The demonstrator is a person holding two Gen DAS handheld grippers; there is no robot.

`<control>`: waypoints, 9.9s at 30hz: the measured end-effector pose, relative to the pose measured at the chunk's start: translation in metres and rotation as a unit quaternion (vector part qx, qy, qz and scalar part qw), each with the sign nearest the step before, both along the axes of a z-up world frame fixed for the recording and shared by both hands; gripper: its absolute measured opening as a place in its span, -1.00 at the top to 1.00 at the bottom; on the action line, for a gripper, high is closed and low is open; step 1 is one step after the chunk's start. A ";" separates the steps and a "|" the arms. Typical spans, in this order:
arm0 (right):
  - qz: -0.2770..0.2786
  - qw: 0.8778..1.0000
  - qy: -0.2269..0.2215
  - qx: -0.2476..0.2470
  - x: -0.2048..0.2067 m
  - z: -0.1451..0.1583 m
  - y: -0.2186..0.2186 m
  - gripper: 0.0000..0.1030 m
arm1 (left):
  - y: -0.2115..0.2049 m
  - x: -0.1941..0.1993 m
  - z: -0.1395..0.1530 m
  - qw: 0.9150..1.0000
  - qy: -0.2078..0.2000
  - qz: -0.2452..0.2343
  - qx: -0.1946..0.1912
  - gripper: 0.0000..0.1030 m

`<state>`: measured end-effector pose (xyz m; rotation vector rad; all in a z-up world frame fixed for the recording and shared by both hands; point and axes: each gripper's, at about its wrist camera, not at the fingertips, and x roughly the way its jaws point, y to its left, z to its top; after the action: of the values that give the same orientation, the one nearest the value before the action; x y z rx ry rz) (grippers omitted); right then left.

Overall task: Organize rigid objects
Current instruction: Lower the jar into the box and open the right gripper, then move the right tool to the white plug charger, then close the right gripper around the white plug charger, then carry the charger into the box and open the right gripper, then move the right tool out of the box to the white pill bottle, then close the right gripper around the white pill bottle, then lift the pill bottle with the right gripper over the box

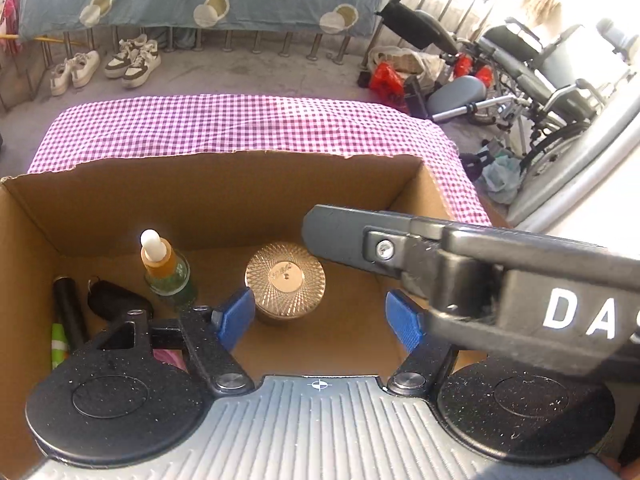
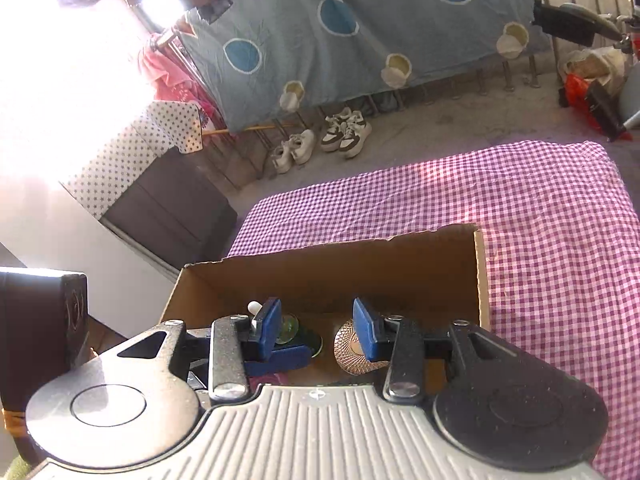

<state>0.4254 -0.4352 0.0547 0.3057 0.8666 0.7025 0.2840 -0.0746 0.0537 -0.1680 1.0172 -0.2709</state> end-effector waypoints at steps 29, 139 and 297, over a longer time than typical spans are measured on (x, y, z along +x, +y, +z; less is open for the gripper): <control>-0.030 0.992 0.062 0.105 -0.199 -0.059 -0.041 0.13 | 0.023 -0.221 -0.023 0.980 -0.150 -0.094 0.090 -0.50; -0.007 0.984 0.037 0.176 -0.141 0.012 -0.028 0.13 | -0.001 -0.147 0.048 0.965 -0.222 -0.036 0.138 0.48; 0.006 0.986 -0.039 0.161 -0.156 0.072 0.001 -0.16 | 0.028 -0.124 0.074 0.966 -0.233 -0.051 0.104 -0.02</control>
<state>0.2693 -0.4340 0.1264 0.5582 0.6788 0.8616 0.1604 -0.0464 0.1280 0.1361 0.5798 -0.2785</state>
